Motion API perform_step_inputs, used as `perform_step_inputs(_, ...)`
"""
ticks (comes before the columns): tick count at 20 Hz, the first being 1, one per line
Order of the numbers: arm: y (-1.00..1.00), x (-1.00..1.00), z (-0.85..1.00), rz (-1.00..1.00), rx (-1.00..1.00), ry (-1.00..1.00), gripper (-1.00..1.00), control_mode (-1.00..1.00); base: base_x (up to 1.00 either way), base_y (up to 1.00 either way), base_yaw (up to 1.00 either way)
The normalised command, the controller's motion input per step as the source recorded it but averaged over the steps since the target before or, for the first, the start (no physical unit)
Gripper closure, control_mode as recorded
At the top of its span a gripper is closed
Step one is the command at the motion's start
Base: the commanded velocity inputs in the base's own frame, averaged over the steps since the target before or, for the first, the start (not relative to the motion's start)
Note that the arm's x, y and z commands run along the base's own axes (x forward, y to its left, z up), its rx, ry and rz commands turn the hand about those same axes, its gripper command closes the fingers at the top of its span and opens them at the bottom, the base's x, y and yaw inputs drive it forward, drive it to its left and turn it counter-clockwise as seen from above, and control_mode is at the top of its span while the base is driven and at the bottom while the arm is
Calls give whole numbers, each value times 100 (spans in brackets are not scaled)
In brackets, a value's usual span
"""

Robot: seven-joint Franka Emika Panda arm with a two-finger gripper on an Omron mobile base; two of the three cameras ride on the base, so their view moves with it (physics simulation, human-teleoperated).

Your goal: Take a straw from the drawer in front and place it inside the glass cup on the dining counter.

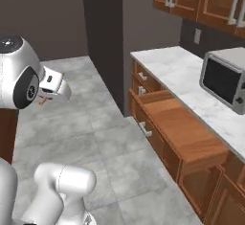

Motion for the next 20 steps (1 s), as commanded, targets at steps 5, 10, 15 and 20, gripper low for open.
perform_step_inputs(5, 0, 0, 0, 0, 0, 0, 100, 100, 0, 58, 72)
perform_step_inputs(10, 0, 0, 0, 0, 0, 0, 100, 100, 0, 42, 68)
perform_step_inputs(15, 0, 0, 0, 0, 0, 0, 100, 100, 0, 45, 57)
perform_step_inputs(20, 0, 0, 0, 0, 0, 0, 100, 100, 0, 53, 19)
